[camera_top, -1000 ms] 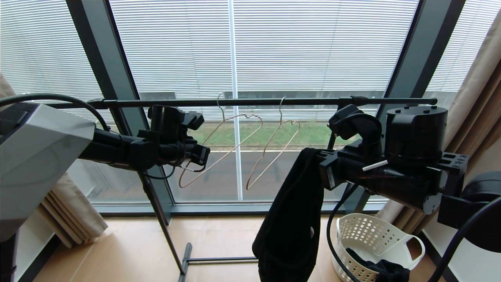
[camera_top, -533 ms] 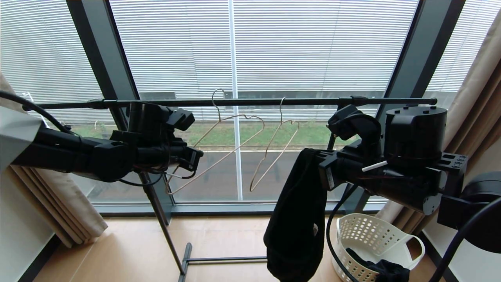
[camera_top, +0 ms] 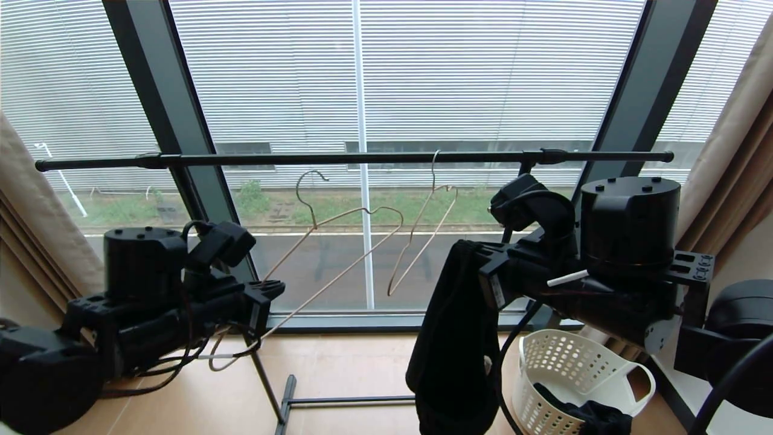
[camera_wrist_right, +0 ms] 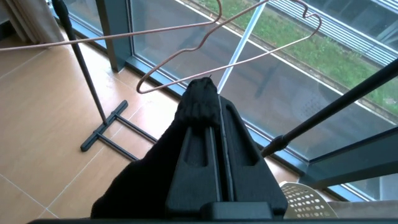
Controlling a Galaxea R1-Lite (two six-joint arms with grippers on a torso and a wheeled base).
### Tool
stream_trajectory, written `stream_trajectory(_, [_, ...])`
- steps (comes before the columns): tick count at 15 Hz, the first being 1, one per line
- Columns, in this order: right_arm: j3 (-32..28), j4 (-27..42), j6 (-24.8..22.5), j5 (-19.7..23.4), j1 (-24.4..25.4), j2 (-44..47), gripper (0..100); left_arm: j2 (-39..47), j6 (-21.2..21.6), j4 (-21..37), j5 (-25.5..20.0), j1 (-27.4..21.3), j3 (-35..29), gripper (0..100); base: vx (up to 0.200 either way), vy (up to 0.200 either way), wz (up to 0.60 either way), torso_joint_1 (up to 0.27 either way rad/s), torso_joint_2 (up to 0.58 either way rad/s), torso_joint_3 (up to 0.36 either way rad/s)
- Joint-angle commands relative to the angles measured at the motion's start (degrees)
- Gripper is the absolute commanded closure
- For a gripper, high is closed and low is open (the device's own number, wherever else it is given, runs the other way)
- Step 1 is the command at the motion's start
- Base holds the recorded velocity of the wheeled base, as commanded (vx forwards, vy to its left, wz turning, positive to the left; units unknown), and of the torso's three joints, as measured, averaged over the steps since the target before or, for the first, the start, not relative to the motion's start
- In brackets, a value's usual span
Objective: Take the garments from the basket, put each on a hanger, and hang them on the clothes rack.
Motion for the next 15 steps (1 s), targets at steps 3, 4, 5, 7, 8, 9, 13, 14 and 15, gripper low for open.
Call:
stream_trajectory(3, [0.4,-0.1,-0.1,-2.2,0.8,0.4,100,-3.5,-2.5,-21.2,-0.5,0.1,19.2,100,0.000,0.000,0.00,0.000,0.00,0.000])
stream_trajectory(4, [0.2,-0.1,-0.1,-2.4,0.7,1.1,100,-3.1,-4.0,-24.1,-0.6,0.1,20.2,100,0.000,0.000,0.00,0.000,0.00,0.000])
stream_trajectory(5, [0.2,-0.1,-0.1,-2.4,0.7,1.1,100,-3.1,-4.0,-24.1,-0.6,0.1,20.2,100,0.000,0.000,0.00,0.000,0.00,0.000])
stream_trajectory(7, [-1.1,-0.2,-0.1,-5.4,0.6,3.4,100,-2.8,-4.1,-25.6,-0.7,-0.2,20.4,100,0.000,0.000,0.00,0.000,0.00,0.000])
stream_trajectory(8, [-1.9,-0.1,-0.1,-7.2,0.5,4.1,100,-2.9,-4.0,-25.7,-0.9,-0.6,20.4,100,0.000,0.000,0.00,0.000,0.00,0.000])
stream_trajectory(9, [-2.3,-0.1,-0.1,-9.3,0.5,4.7,100,-3.2,-4.1,-25.8,-2.0,-1.0,20.6,100,0.000,0.000,0.00,0.000,0.00,0.000])
stream_trajectory(13, [-4.7,-0.1,-0.2,-13.7,-0.7,6.3,100,-7.4,-3.4,-25.8,-5.5,-1.1,22.5,100,0.000,0.000,0.00,0.000,0.00,0.000])
stream_trajectory(14, [-4.9,-0.1,-0.2,-13.8,-0.8,6.5,100,-8.3,-3.2,-25.8,-5.7,-1.1,22.6,100,0.000,0.000,0.00,0.000,0.00,0.000])
stream_trajectory(15, [-5.2,-0.1,-0.2,-14.3,-1.0,7.0,100,-10.1,-3.3,-25.8,-5.7,-2.0,23.5,100,0.000,0.000,0.00,0.000,0.00,0.000])
